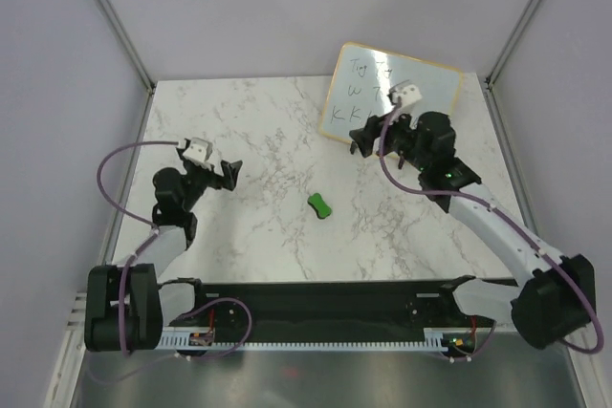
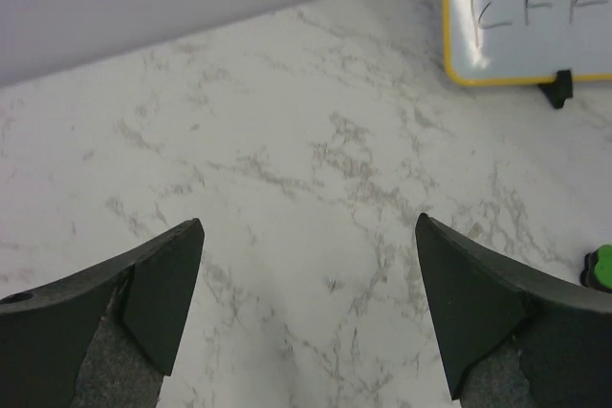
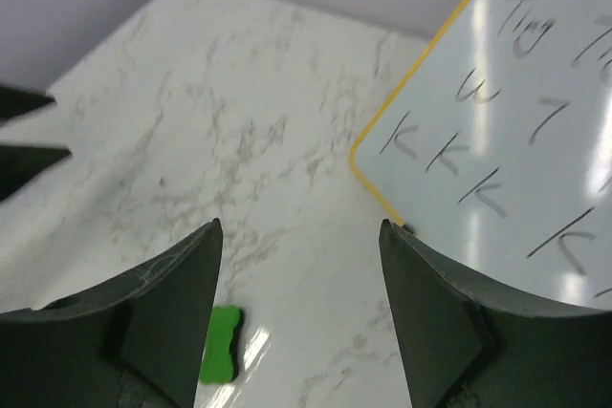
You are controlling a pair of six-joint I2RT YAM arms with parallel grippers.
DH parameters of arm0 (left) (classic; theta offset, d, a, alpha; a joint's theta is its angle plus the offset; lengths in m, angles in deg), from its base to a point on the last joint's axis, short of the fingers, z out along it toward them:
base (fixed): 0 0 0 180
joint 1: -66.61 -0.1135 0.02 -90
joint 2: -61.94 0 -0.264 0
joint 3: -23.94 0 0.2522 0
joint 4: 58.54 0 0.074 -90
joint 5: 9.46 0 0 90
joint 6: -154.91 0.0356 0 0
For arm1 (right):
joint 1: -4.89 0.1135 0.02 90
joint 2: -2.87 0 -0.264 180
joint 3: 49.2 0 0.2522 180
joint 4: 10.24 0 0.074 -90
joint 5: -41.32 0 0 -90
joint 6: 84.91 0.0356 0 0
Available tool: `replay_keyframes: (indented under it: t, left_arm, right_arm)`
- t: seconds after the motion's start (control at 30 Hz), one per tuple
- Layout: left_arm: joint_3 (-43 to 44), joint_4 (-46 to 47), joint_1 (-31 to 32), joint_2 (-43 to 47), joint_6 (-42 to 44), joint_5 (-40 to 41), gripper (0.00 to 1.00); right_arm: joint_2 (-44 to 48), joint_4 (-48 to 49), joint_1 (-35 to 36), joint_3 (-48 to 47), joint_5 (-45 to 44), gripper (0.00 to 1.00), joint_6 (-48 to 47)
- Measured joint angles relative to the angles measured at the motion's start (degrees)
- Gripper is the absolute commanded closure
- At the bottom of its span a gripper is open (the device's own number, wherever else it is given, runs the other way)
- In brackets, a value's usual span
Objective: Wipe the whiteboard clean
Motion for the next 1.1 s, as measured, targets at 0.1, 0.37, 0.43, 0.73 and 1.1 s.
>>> replay_keyframes:
  t: [0.1, 0.37, 0.43, 0.73, 1.1]
  left_arm:
    - [10.5, -9.7, 0.1, 4.4, 0.0, -3.2, 0.04]
    - [40.7, -35.7, 2.9, -8.7, -0.6, -14.1, 0.11]
    - [43.8, -40.3, 4.4, -11.7, -0.7, -15.8, 0.11]
    - [47.9, -49.3, 6.1, -18.1, -1.0, -18.8, 0.11]
    - [49.9, -50.0, 6.8, -22.6, -1.1, -19.3, 0.12]
  right_arm:
    - [-7.5, -7.5, 6.9, -2.8, -3.1, 0.24, -0.5]
    - [-20.2, -21.3, 18.9, -10.1, -11.0, 0.17, -0.6]
    - [-24.9, -24.4, 21.9, -13.6, -12.5, 0.19, -0.6]
    - [-40.2, -33.7, 26.3, -22.5, -13.9, 0.22, 0.8]
    - [-43.7, -37.7, 26.3, -24.5, -16.2, 0.37, 0.6]
